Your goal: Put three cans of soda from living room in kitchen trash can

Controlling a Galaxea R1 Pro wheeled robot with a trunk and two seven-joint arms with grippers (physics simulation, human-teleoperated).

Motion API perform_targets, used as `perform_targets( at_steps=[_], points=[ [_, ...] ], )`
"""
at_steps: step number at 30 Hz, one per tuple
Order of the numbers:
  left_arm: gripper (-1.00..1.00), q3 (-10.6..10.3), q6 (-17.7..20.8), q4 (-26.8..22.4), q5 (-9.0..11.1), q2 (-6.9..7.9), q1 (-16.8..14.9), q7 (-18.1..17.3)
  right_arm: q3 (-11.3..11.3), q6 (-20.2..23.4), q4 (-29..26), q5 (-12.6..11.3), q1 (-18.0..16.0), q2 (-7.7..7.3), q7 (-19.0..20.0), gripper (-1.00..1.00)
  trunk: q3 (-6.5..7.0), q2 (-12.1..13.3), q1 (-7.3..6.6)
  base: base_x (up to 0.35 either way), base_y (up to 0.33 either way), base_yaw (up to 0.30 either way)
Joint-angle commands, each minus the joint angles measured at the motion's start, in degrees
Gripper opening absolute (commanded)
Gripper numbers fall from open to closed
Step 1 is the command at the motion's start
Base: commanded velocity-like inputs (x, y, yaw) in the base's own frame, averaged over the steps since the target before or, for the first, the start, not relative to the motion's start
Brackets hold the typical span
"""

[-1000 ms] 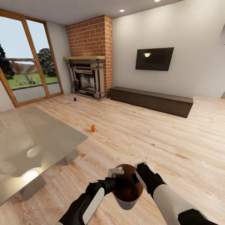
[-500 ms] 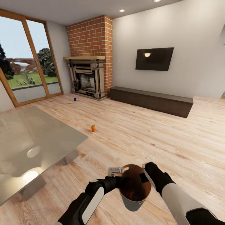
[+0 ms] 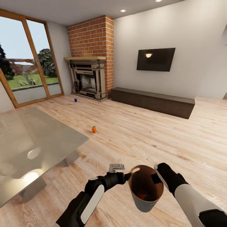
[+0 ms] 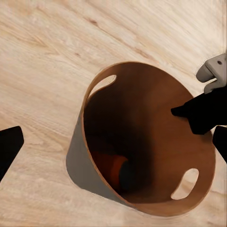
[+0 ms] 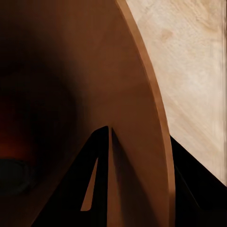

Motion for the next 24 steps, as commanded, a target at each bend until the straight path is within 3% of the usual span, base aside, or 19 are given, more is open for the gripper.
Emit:
perform_targets(
  at_steps=[1, 8, 12, 16, 19, 24],
  points=[
    [1.00, 0.01, 0.00, -0.13, 0.01, 0.00, 0.00, 0.00, -0.02, -0.02, 0.00, -0.55, -0.02, -0.21, 0.31, -1.00, 0.00, 0.00, 0.00, 0.000, 0.000, 0.000],
    [1.00, 0.46, 0.01, 0.15, -0.13, 0.01, -0.01, 0.43, -0.03, -0.06, -0.08, -0.59, -0.04, -1.50, 0.39, -1.00, 0.00, 0.00, 0.00, 0.000, 0.000, 0.000],
    [1.00, 0.73, -0.07, 5.37, -0.06, -0.03, -0.30, 3.83, -0.03, -0.07, -0.14, -0.60, -0.16, -2.01, 0.83, -1.00, 0.00, 0.00, 0.00, 0.000, 0.000, 0.000],
    [1.00, 1.36, -0.24, 12.93, 0.27, 0.14, -3.63, 7.15, -0.07, -0.07, -0.57, -0.60, -0.27, -2.37, 1.00, -1.00, 0.00, 0.00, 0.00, 0.000, 0.000, 0.000],
    [1.00, 2.70, -0.27, 16.42, 0.26, 0.16, -5.15, 8.51, -0.10, -0.07, -0.92, -0.60, -0.29, -2.73, 1.02, -1.00, 0.00, 0.00, 0.00, 0.000, 0.000, 0.000],
    [1.00, 4.91, 0.92, 20.30, 0.37, 0.04, -9.27, 14.22, -0.12, -0.02, -1.84, -0.61, -0.27, -2.98, 1.04, -1.00, 0.00, 0.00, 0.00, 0.000, 0.000, 0.000]
  ],
)
